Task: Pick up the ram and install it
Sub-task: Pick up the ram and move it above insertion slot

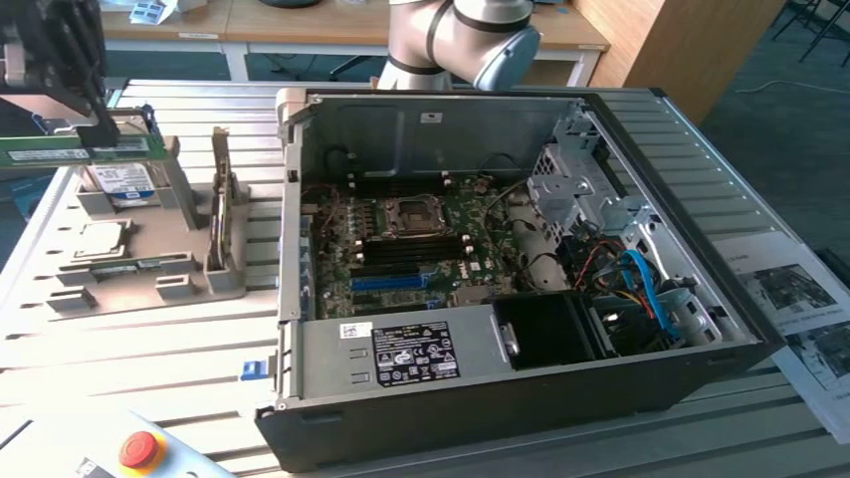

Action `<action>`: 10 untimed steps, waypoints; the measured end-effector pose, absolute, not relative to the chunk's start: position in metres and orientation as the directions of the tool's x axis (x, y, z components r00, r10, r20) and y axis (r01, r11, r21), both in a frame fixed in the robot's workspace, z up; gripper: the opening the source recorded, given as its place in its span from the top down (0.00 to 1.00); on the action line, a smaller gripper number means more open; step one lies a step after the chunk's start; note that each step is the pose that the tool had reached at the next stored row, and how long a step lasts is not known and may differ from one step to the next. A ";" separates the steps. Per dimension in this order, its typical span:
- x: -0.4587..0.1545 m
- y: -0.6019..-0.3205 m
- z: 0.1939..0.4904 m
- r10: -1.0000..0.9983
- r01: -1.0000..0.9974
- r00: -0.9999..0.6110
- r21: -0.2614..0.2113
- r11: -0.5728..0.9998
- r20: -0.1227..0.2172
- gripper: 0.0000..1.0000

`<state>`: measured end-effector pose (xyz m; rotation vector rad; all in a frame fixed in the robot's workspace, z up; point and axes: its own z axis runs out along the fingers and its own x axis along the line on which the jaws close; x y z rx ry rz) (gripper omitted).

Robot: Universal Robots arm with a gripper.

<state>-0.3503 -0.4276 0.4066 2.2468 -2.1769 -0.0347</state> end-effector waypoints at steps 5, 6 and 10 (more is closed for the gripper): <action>-0.338 -0.428 0.407 -0.999 -0.999 0.031 0.026 -0.032 -0.007 0.88; -0.336 -0.428 0.407 -0.999 -0.999 0.031 0.026 -0.032 -0.007 0.88; -0.327 -0.429 0.407 -0.999 -0.999 0.031 0.027 -0.032 -0.007 0.88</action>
